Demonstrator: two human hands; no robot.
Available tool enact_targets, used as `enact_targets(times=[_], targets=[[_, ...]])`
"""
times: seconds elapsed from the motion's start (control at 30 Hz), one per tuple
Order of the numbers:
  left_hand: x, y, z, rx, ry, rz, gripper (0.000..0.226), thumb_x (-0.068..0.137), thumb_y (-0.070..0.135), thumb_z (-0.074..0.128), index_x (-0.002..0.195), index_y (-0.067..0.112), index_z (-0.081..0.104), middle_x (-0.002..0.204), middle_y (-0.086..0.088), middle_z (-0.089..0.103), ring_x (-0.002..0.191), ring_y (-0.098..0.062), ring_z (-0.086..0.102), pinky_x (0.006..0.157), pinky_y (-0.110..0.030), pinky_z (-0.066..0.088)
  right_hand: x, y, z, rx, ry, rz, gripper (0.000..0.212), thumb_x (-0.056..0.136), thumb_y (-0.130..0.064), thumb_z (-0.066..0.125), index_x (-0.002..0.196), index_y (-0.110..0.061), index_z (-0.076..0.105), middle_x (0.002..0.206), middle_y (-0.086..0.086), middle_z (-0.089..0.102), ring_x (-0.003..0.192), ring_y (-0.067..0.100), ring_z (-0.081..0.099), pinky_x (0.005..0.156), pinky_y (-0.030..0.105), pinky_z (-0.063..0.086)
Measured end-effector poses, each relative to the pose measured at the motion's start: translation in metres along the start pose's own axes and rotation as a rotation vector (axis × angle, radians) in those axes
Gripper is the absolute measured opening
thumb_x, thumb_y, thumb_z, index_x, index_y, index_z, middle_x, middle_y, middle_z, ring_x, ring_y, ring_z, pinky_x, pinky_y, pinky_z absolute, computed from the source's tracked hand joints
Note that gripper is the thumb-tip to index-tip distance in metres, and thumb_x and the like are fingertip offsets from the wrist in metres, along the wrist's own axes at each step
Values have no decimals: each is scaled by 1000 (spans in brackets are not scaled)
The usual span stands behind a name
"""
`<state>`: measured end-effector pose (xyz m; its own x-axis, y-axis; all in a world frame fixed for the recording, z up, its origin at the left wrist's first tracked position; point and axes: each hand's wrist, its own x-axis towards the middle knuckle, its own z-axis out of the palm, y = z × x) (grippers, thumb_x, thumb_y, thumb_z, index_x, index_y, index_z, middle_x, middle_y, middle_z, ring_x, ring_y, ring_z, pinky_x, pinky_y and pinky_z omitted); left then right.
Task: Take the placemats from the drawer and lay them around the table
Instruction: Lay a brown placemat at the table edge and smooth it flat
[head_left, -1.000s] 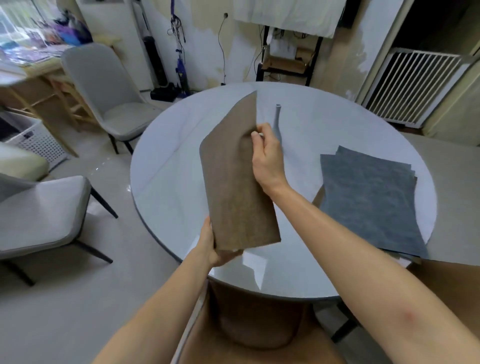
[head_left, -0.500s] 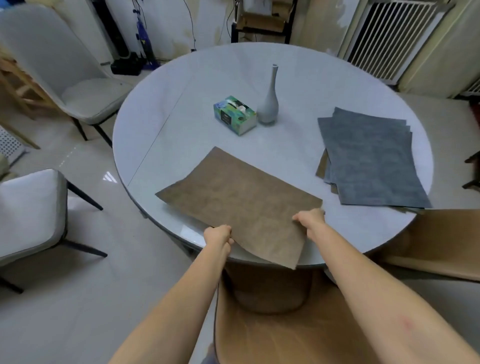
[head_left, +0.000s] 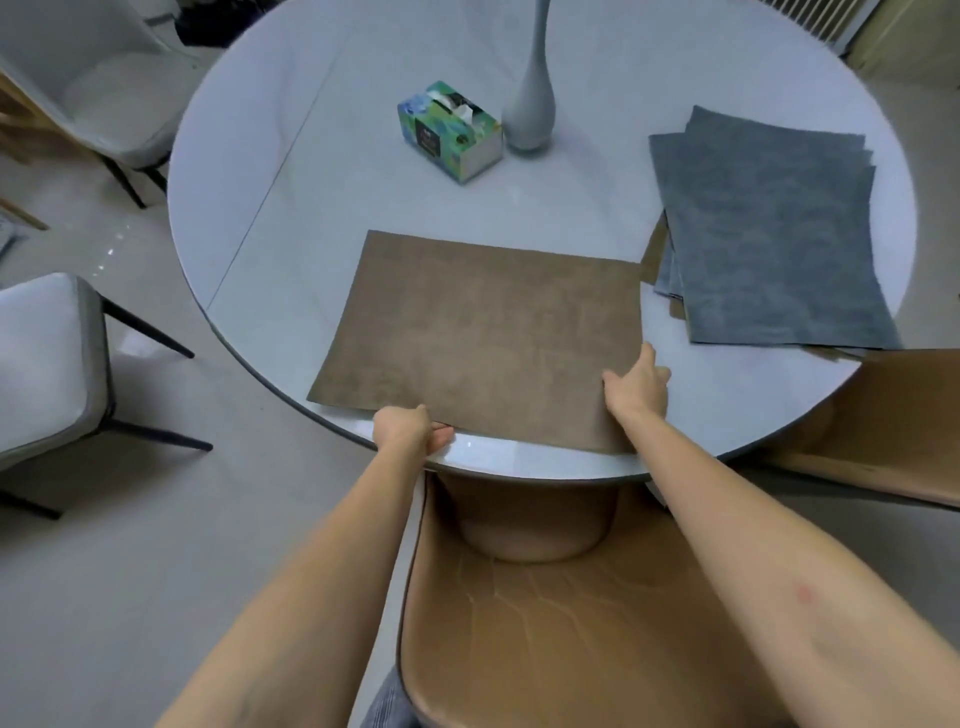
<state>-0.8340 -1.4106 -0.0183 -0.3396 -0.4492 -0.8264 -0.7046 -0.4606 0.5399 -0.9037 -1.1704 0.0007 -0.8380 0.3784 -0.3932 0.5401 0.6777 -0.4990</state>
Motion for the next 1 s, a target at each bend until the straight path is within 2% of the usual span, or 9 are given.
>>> enact_targets(times=[0.07,0.13,0.23,0.33,0.47,0.63,0.77,0.9,1.0], targets=[[0,-7,5,128,12,30,32,99,13,48,77,-8,58,65,-16,70,58,-27,66,65,-37,59,-4,13,2,-61,21,-25,61,94,-23,53,148,-21,25,132,19,39,116,39,50,95,42,43],[6,-13,3,211,48,63,29,96,18,54,78,-3,61,50,-7,67,61,-25,67,73,-39,60,-6,24,1,-87,26,-45,59,94,-20,52,147,-21,28,132,18,40,117,38,49,96,43,43],[8,-18,0,267,136,125,28,86,26,65,71,4,60,71,-14,70,79,-30,70,81,-44,59,-11,33,1,-114,52,-84,57,94,-15,52,147,-21,31,133,18,41,120,35,45,98,43,42],[9,-26,0,269,195,162,35,83,28,71,64,4,53,67,-13,62,85,-34,69,81,-43,58,-21,36,2,-74,95,-97,53,94,-9,52,144,-19,37,132,18,41,121,33,43,100,40,41],[15,-34,-2,307,219,179,35,76,33,76,80,-1,66,92,-19,69,94,-36,68,82,-44,58,-27,45,0,17,98,-130,49,93,-1,52,140,-15,47,129,17,43,118,33,48,104,36,40],[33,-39,-4,379,190,188,44,66,37,77,86,-1,66,92,-21,70,92,-37,69,79,-45,59,-27,58,-7,32,93,-191,41,94,2,49,133,-9,55,124,16,47,109,29,55,103,27,38],[9,-31,-7,510,186,259,46,75,41,75,87,-3,67,94,-20,70,93,-35,67,82,-43,57,-27,55,-5,32,131,-179,40,94,3,48,132,-7,56,126,16,46,112,30,54,104,27,37],[-16,-23,-26,627,333,390,41,82,48,66,85,7,68,93,-10,68,93,-31,63,75,-33,47,-38,55,2,-195,226,-255,41,93,-6,53,134,-8,52,142,17,36,131,32,36,107,39,35],[-16,-15,-49,639,474,681,30,89,32,63,112,12,60,118,-7,55,112,-26,52,79,-37,43,-56,41,25,-333,85,-522,51,94,-23,55,142,-15,42,156,15,22,145,33,18,118,45,19]])
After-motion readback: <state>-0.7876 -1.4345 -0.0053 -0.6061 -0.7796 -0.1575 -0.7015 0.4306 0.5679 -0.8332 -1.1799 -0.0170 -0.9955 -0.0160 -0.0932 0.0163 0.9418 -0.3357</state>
